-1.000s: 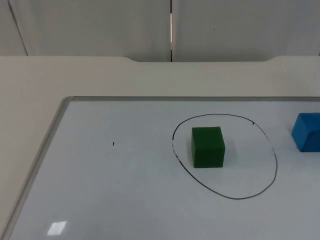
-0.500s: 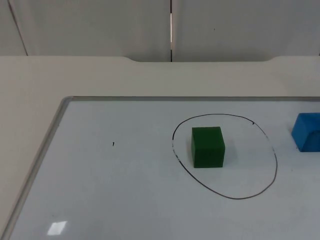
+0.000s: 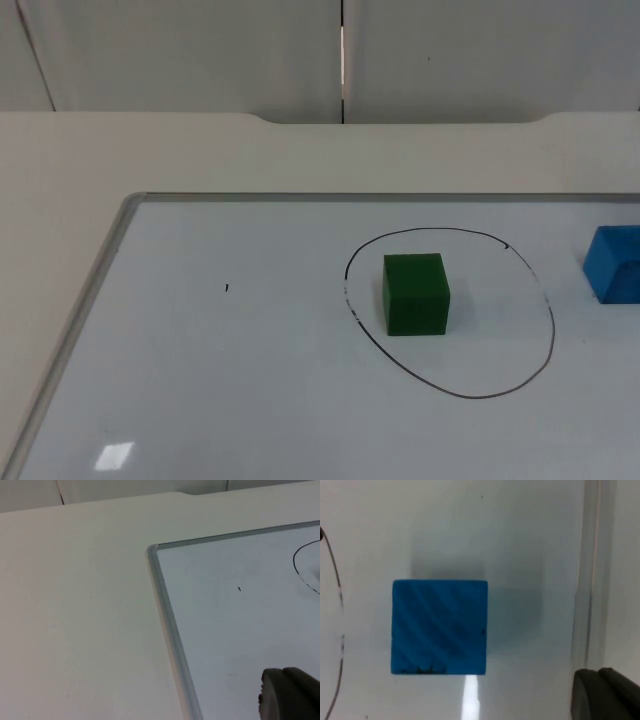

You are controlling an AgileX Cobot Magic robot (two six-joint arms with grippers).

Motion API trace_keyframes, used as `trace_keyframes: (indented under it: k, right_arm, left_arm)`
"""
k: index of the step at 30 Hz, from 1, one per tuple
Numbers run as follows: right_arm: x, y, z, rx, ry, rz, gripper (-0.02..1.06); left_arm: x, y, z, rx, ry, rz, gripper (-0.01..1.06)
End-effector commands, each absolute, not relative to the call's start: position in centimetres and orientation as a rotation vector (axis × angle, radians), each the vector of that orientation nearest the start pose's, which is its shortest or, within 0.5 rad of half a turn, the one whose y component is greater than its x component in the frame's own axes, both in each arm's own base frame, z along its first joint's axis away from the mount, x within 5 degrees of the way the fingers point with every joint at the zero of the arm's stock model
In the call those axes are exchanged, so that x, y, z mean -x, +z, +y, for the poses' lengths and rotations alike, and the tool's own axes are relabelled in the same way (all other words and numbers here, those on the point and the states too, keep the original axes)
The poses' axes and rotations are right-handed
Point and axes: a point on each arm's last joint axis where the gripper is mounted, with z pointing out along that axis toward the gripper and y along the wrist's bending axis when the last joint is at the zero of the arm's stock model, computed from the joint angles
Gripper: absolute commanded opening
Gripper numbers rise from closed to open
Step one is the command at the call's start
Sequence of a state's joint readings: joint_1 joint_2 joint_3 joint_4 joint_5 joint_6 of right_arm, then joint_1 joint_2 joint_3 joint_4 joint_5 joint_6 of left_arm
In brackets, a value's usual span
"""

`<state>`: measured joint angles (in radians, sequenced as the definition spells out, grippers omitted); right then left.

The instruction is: Push the two cubes into the marked area.

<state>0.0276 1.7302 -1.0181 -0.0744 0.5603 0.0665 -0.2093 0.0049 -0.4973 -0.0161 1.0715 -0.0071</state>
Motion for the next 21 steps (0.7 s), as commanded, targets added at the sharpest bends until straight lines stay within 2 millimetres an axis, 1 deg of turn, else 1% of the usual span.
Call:
trace_keyframes:
  k: [1,5,10,14,15,19,21]
  right_arm:
    - [-34.0,18.0,0.4,0.023,-0.045,2.75,0.0]
    - [-35.6,17.6,0.4,0.02,-0.044,2.757,0.0]
    - [-36.2,17.2,0.5,0.004,-0.031,2.762,0.0]
    - [-36.8,16.0,0.6,-0.004,-0.022,2.77,0.0]
    - [-36.8,16.0,0.6,-0.004,-0.022,2.77,0.0]
    - [-37.1,14.0,0.6,-0.003,-0.023,2.808,0.0]
    - [-37.1,13.7,0.6,-0.002,-0.023,2.814,0.0]
  left_arm:
    - [0.5,27.4,0.0,-0.209,-0.146,2.057,0.0]
    - [0.5,27.4,0.0,-0.209,-0.146,2.057,0.0]
    - [0.5,27.4,0.0,-0.209,-0.146,2.057,0.0]
    - [0.5,27.4,0.0,-0.209,-0.146,2.057,0.0]
    - [0.5,27.4,0.0,-0.209,-0.146,2.057,0.0]
    - [0.5,27.4,0.0,-0.209,-0.146,2.057,0.0]
    - [0.5,27.4,0.0,-0.209,-0.146,2.057,0.0]
